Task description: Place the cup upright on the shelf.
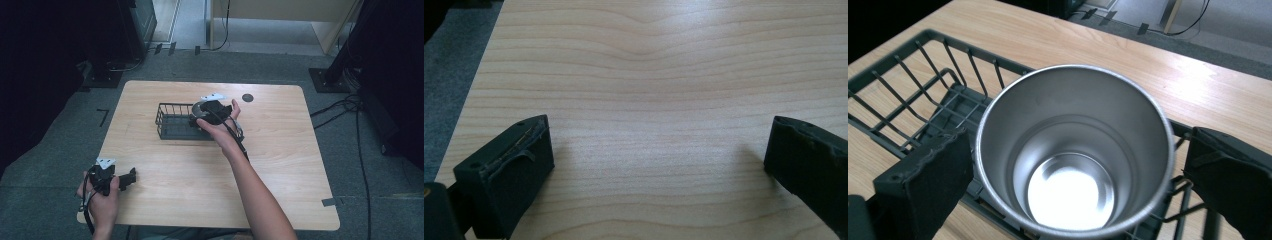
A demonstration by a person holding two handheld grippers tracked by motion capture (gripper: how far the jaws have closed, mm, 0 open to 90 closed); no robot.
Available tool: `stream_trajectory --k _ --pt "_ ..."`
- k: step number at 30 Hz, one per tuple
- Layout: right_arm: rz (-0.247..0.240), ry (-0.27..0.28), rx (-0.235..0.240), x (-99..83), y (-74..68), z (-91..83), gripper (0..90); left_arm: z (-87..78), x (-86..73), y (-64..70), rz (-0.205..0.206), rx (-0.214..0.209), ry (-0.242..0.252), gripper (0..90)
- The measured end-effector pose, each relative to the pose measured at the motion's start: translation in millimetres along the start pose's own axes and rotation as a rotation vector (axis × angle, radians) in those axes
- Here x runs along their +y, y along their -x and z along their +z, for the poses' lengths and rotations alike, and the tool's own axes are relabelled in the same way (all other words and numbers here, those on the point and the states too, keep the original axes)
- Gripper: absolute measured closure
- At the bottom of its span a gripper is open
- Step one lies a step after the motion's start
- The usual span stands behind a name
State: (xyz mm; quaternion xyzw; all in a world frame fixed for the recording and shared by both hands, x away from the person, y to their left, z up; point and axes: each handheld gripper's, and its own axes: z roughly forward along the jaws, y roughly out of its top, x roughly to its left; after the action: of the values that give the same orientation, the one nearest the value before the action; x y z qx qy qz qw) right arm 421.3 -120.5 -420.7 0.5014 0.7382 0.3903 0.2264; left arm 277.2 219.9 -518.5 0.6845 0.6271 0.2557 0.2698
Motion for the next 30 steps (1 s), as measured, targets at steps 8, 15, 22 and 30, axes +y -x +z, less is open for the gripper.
stream_trajectory --k 8,15,22,30 --pt "0.005 0.020 -0.011 -4.8 10.4 -19.2 0.0 0.0 0.0 0.0 0.000 0.000 0.000 0.0" --pt "0.007 0.025 -0.021 -14.2 22.9 -33.9 0.0 0.0 0.0 -0.1 0.001 0.001 0.000 0.0" --pt "0.019 0.038 -0.034 -23.9 35.5 -49.3 0.0 0.0 0.0 0.0 0.001 0.001 0.000 0.0" --pt "0.024 0.050 -0.054 -37.1 50.1 -67.3 0.0 0.0 0.0 0.0 0.001 0.000 0.000 0.0"
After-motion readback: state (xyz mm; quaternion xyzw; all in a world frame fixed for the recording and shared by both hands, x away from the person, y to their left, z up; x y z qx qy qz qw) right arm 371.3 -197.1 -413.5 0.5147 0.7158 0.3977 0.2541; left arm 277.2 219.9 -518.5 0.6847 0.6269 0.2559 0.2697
